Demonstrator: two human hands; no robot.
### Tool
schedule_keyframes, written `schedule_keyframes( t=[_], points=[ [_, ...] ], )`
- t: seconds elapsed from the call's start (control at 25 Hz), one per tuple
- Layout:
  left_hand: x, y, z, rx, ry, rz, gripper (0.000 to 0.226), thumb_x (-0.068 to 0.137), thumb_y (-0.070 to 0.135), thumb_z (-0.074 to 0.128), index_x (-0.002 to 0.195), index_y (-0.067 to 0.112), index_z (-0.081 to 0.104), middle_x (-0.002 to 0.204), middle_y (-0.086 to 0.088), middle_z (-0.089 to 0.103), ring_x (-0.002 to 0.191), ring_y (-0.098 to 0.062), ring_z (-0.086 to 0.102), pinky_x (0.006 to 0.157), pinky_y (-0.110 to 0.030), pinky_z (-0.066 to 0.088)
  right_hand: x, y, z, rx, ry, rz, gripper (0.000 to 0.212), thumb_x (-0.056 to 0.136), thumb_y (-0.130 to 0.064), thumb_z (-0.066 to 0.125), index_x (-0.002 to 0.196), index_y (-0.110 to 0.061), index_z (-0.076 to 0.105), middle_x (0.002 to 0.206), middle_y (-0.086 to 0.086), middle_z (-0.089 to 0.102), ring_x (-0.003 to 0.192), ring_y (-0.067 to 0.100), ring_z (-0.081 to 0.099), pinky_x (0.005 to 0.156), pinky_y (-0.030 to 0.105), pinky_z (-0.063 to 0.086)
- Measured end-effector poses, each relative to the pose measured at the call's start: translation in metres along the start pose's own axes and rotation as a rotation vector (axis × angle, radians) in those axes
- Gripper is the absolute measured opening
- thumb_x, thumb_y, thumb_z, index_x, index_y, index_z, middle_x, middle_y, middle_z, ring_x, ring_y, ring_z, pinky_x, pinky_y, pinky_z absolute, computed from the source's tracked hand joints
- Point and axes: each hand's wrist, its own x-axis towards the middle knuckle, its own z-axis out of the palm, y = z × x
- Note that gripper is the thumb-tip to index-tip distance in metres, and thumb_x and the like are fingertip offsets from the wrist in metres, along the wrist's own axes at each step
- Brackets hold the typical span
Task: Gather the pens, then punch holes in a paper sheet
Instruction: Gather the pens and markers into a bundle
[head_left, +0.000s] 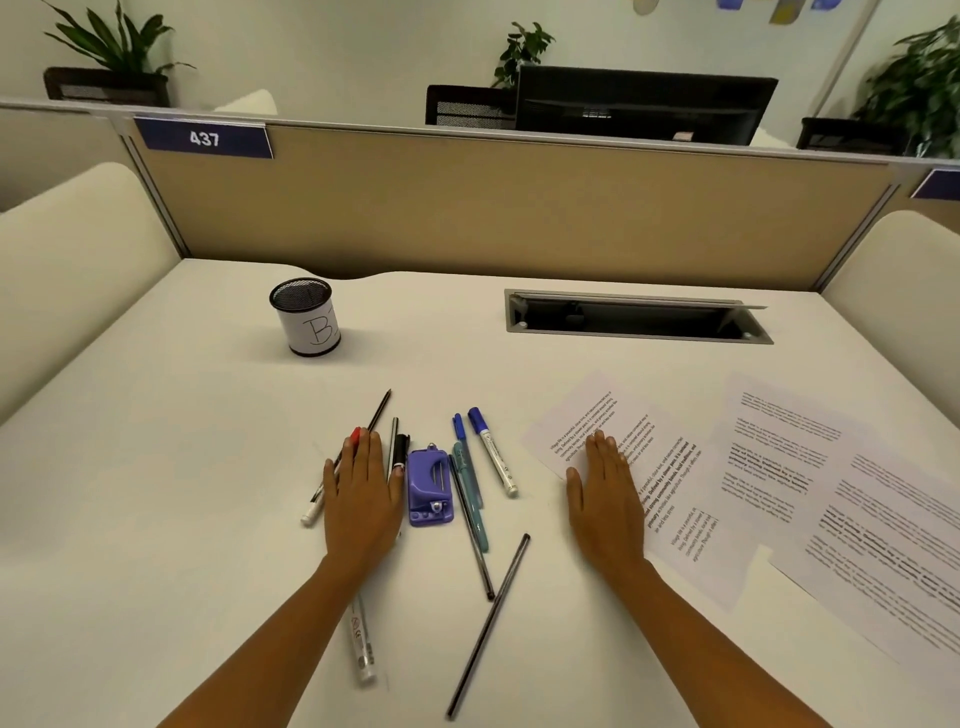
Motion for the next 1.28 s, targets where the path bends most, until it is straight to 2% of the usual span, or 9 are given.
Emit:
schedule_keyframes(
  t=[0.12,0.2,0.36,0.48,0.64,0.84,0.96,1.08,1.28],
  points=[
    [0.002,-0.002,-0.001,-0.058,0.014,0.014,0.057,0.101,0.036,0.026,0.151,0.010,0.016,0.160,-0.007,0.011,0.148,-0.022,0.007,0.120,-0.043,0.007,-0.003,-0.028,0.002,0.123,0.095,-0.011,0.041,0.090,-0.011,0.057,0.128,0.001,0.051,0.128,0.018,0.056,0.120,0.029,0.052,0.100,0.041,0.047],
    [0.001,-0.004,-0.004,-0.098,0.036,0.048,0.052,0.100,0.031,0.032,0.149,0.013,0.025,0.159,-0.007,0.015,0.147,-0.023,0.011,0.119,-0.044,0.010,-0.004,-0.050,0.002,0.208,0.113,-0.026,0.031,0.086,-0.005,0.059,0.117,-0.003,0.058,0.110,0.012,0.058,0.105,0.023,0.055,0.085,0.035,0.054],
    [0.004,-0.009,-0.011,-0.219,0.028,0.016,0.050,0.099,0.029,0.039,0.146,0.016,0.032,0.159,-0.003,0.017,0.147,-0.024,0.014,0.118,-0.049,0.004,-0.004,-0.083,0.007,0.309,-0.112,-0.011,0.044,0.086,-0.020,0.064,0.126,-0.007,0.051,0.117,0.006,0.046,0.110,0.016,0.045,0.088,0.018,0.038],
    [0.004,-0.016,-0.012,-0.142,0.012,-0.019,0.059,0.096,0.039,0.043,0.148,0.019,0.026,0.159,-0.002,0.015,0.147,-0.024,0.014,0.116,-0.052,-0.003,-0.005,-0.095,0.011,0.357,-0.270,0.035,0.062,0.080,-0.034,0.071,0.129,-0.008,0.045,0.120,0.005,0.041,0.109,0.014,0.040,0.089,0.017,0.035],
    [0.003,-0.022,-0.014,-0.190,-0.055,-0.082,0.076,0.090,0.049,0.049,0.151,0.015,0.016,0.159,-0.008,0.016,0.145,-0.027,0.019,0.117,-0.050,0.012,-0.001,-0.101,0.017,0.216,-0.427,0.104,0.084,0.072,-0.040,0.077,0.136,-0.008,0.033,0.126,0.007,0.036,0.114,0.018,0.036,0.093,0.021,0.036],
    [0.000,-0.024,-0.017,-0.219,-0.037,-0.079,0.079,0.089,0.047,0.052,0.150,0.012,0.017,0.157,-0.011,0.021,0.144,-0.027,0.022,0.118,-0.045,0.018,0.002,-0.112,0.028,0.025,-0.386,0.102,0.050,0.085,-0.030,0.063,0.122,-0.005,0.042,0.120,0.010,0.044,0.107,0.021,0.042,0.089,0.026,0.040],
    [-0.004,-0.025,-0.016,-0.263,-0.015,-0.073,0.078,0.089,0.045,0.052,0.151,0.015,0.015,0.157,-0.010,0.022,0.145,-0.025,0.020,0.119,-0.043,0.016,0.007,-0.125,0.033,-0.050,-0.410,0.206,0.030,0.092,-0.018,0.050,0.117,-0.003,0.044,0.119,0.013,0.049,0.105,0.023,0.047,0.087,0.028,0.042],
    [-0.006,-0.025,-0.015,-0.260,-0.018,-0.086,0.078,0.089,0.045,0.052,0.150,0.012,0.017,0.156,-0.011,0.023,0.145,-0.025,0.021,0.118,-0.044,0.017,0.010,-0.134,0.040,-0.115,-0.432,0.235,0.028,0.094,-0.013,0.047,0.119,-0.002,0.044,0.121,0.014,0.051,0.108,0.024,0.049,0.091,0.029,0.043],
    [-0.008,-0.025,-0.015,-0.252,-0.021,-0.081,0.077,0.090,0.044,0.052,0.150,0.011,0.017,0.155,-0.012,0.024,0.144,-0.026,0.022,0.118,-0.043,0.018,0.025,-0.136,0.037,-0.074,-0.503,0.366,0.038,0.089,-0.021,0.058,0.119,-0.001,0.045,0.121,0.015,0.053,0.108,0.027,0.054,0.087,0.031,0.046]
  ],
)
